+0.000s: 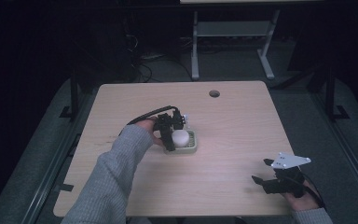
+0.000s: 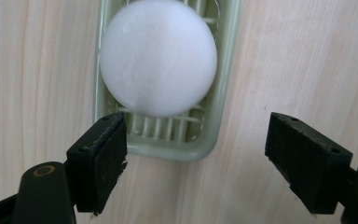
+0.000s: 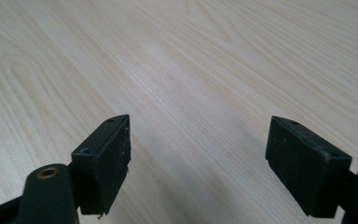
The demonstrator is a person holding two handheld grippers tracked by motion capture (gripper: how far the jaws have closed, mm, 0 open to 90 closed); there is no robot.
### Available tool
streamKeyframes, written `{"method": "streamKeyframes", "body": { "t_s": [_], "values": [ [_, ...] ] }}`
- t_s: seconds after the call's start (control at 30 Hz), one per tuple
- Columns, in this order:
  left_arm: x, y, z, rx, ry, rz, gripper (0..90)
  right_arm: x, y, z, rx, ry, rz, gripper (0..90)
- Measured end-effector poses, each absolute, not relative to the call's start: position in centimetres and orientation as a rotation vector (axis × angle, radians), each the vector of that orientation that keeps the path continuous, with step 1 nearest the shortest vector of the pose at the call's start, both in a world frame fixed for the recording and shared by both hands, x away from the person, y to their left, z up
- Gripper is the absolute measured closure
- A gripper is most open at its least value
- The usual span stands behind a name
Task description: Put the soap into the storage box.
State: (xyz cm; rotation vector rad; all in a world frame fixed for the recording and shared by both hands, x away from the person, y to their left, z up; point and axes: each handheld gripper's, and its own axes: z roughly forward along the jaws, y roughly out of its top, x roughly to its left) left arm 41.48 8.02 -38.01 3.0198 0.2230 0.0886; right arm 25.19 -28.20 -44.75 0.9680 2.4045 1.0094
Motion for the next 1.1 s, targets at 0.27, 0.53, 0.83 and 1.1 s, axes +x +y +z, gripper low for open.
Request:
{"method": "streamKeyframes", "body": {
  "t_s": [0.27, 0.53, 0.83, 1.1],
  "values": [
    [40.3, 8.8, -37.9, 2.998, 0.223, 0.102, 21.1, 25.2, -28.1, -44.8, 0.96, 2.406, 0.999, 21.6],
    [39.1, 9.4, -38.1, 2.973, 0.228, 0.107, 21.1, 25.2, -28.1, -44.8, 0.966, 2.404, 0.995, 21.6],
    [37.9, 10.2, -38.3, 2.97, 0.221, 0.102, 21.1, 25.2, -27.9, -44.8, 0.96, 2.406, 0.989, 21.6],
    [36.6, 11.0, -38.4, 2.963, 0.229, 0.126, 21.0, 25.2, -27.9, -44.8, 0.961, 2.404, 0.992, 21.6]
  ]
}}
